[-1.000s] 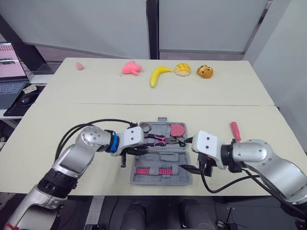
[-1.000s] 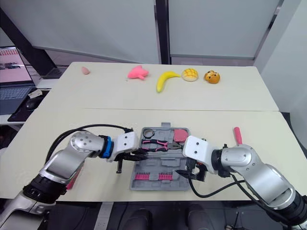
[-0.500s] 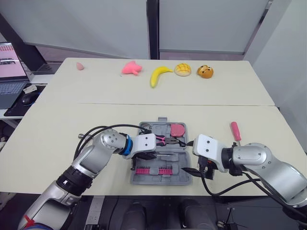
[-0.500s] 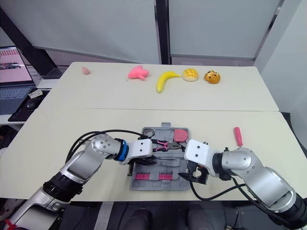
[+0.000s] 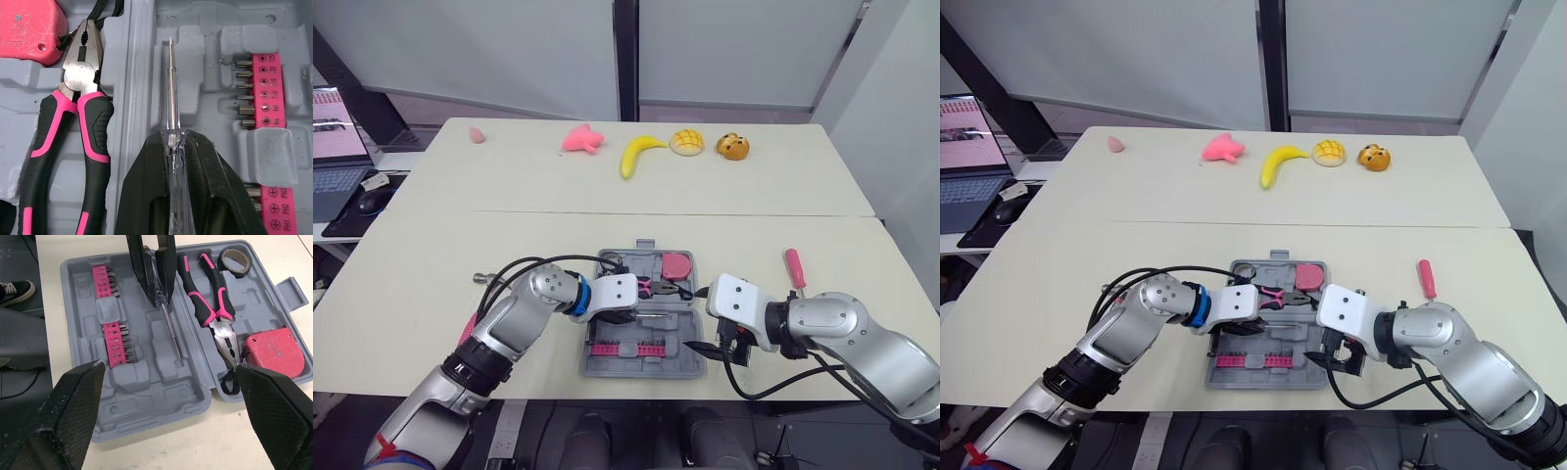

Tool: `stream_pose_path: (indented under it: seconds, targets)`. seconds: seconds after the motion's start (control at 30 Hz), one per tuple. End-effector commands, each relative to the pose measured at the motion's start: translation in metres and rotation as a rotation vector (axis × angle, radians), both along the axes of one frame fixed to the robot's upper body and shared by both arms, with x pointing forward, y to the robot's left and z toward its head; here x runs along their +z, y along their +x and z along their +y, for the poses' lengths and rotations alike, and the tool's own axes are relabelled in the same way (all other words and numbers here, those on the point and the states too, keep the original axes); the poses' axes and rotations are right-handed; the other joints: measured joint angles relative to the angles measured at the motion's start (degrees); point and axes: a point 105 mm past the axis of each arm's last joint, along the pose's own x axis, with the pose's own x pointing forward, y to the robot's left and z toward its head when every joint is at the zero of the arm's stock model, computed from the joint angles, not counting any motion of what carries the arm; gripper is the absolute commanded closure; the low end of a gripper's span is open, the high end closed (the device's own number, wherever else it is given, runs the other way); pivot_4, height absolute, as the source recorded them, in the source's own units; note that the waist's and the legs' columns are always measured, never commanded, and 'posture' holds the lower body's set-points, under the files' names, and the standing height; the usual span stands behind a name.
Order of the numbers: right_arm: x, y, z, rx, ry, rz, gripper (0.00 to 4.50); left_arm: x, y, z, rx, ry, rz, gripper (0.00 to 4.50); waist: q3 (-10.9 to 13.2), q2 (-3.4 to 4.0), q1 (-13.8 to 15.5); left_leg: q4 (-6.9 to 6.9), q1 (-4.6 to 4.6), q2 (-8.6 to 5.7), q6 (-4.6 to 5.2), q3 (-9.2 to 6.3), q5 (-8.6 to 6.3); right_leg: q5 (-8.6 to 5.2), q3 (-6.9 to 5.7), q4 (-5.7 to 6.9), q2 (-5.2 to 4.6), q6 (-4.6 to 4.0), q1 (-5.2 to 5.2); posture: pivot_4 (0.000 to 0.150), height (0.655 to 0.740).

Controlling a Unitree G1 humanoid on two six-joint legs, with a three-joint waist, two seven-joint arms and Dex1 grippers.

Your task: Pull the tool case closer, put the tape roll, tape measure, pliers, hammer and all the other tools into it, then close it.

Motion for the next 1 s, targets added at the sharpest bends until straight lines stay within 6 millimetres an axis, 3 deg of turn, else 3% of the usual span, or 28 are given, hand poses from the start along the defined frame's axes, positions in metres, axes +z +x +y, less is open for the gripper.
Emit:
stream_pose_path:
  seconds: [0.03, 0.4, 0.57, 0.7, 0.9, 1.0]
  targets:
    - [0.008, -0.004, 0.004, 0.026, 0.008, -0.038, 0.00, 0.005, 0.002, -0.005, -0.028, -0.002, -0.030, 4.33, 0.00, 0.00, 0.00, 0.00, 0.00, 0.00, 0.00, 0.00, 0.00, 0.00, 0.00, 0.00, 0.00, 0.00, 0.00, 0.150, 0.7255]
    - [0.009, -0.004, 0.004, 0.027, 0.006, -0.039, 0.00, 0.004, 0.007, -0.006, -0.025, -0.007, -0.042, 4.33, 0.00, 0.00, 0.03, 0.01, 0.00, 0.00, 0.00, -0.01, 0.00, 0.00, 0.00, 0.01, 0.00, 0.00, 0.00, 0.150, 0.7255]
    - [0.009, -0.004, 0.003, 0.028, 0.004, -0.038, 0.00, 0.016, 0.006, -0.010, -0.039, -0.046, -0.055, 2.76, 0.00, 0.00, 0.05, 0.01, 0.00, -0.01, 0.00, -0.02, 0.00, 0.00, -0.01, 0.02, 0.00, 0.00, 0.00, 0.150, 0.7255]
    - [0.009, -0.005, 0.003, 0.027, 0.005, -0.038, 0.00, 0.029, 0.003, -0.002, -0.070, -0.057, -0.055, 1.46, 0.00, 0.00, 0.00, 0.01, 0.01, 0.00, 0.00, -0.01, 0.00, 0.00, -0.01, 0.03, 0.00, 0.00, 0.00, 0.150, 0.7255]
    - [0.009, -0.005, 0.003, 0.024, 0.009, -0.036, 0.00, 0.047, 0.007, 0.007, -0.059, -0.149, -0.023, 1.46, 0.00, 0.00, 0.22, 0.02, 0.00, -0.01, 0.00, 0.00, 0.00, 0.00, -0.01, 0.02, -0.01, 0.00, 0.01, 0.150, 0.7255]
    - [0.008, -0.004, 0.004, 0.025, 0.010, -0.035, 0.00, 0.043, 0.010, 0.014, -0.063, -0.125, 0.004, 2.35, 0.00, 0.00, 0.27, 0.02, 0.00, -0.01, 0.00, -0.01, 0.00, 0.00, -0.02, 0.01, -0.01, 0.00, 0.01, 0.150, 0.7255]
